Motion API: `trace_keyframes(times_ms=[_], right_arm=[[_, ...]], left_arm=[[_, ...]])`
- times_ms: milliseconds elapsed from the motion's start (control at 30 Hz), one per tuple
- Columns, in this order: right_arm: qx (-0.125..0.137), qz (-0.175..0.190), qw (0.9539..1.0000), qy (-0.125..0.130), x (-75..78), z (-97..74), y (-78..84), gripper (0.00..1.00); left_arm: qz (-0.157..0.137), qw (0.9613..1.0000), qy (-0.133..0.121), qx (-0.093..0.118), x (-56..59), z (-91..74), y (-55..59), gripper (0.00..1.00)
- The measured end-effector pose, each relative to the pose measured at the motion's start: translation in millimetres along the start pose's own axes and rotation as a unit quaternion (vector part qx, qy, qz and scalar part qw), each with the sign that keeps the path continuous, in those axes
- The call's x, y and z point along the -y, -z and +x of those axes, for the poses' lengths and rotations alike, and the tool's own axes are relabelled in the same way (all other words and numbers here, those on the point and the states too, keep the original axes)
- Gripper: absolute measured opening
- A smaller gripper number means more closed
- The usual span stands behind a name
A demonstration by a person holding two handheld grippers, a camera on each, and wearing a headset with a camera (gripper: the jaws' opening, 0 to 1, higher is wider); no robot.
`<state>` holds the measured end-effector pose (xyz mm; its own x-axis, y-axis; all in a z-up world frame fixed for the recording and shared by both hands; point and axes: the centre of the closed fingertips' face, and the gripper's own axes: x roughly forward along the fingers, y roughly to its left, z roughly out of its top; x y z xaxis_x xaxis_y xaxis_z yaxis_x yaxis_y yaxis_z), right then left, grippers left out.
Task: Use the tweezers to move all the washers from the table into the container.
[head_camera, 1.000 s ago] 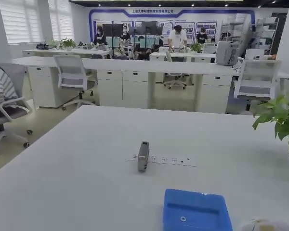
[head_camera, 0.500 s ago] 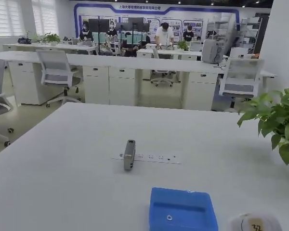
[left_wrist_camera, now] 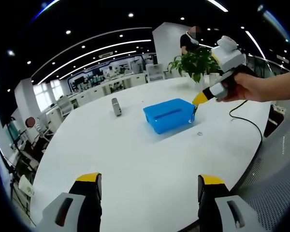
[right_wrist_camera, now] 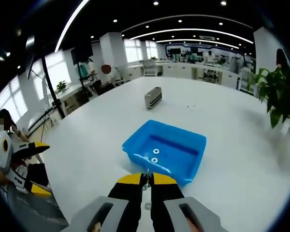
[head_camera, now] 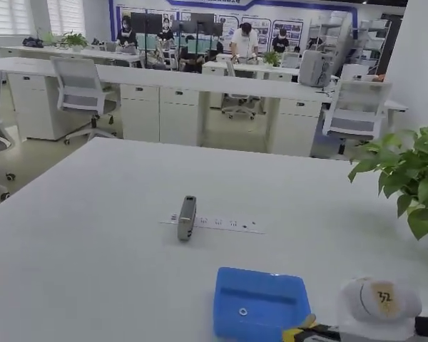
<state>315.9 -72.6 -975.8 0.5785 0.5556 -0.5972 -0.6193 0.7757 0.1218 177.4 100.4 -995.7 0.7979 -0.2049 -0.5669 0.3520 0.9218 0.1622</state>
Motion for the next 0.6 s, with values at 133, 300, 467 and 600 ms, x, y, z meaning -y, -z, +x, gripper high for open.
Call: trace_keyframes(times_ms=[133, 300, 467, 600], right_arm=[[0.011, -0.009, 0.9999, 0.001, 3.5, -1.4, -18.0, 0.01], [0.017, -0.019, 0.9997, 0.004, 9.6, -1.0, -31.4, 0.01], [0.026, -0.020, 0.9994, 0.009, 15.5, 0.0, -42.7, 0.01], [0.033, -0.019, 0.9992, 0.015, 21.0, 2.7, -50.0, 0.01]], left_arm=[[-0.001, 1.0000, 0.002, 0.000, 0.1, 0.0, -0.2, 0.83], [-0.002, 1.0000, 0.007, 0.001, 2.1, 0.3, -0.5, 0.84], [-0.005, 1.0000, 0.007, 0.003, 1.6, 0.0, -1.4, 0.84], [-0.006, 0.9999, 0.008, 0.003, 1.8, 0.0, -1.3, 0.84]])
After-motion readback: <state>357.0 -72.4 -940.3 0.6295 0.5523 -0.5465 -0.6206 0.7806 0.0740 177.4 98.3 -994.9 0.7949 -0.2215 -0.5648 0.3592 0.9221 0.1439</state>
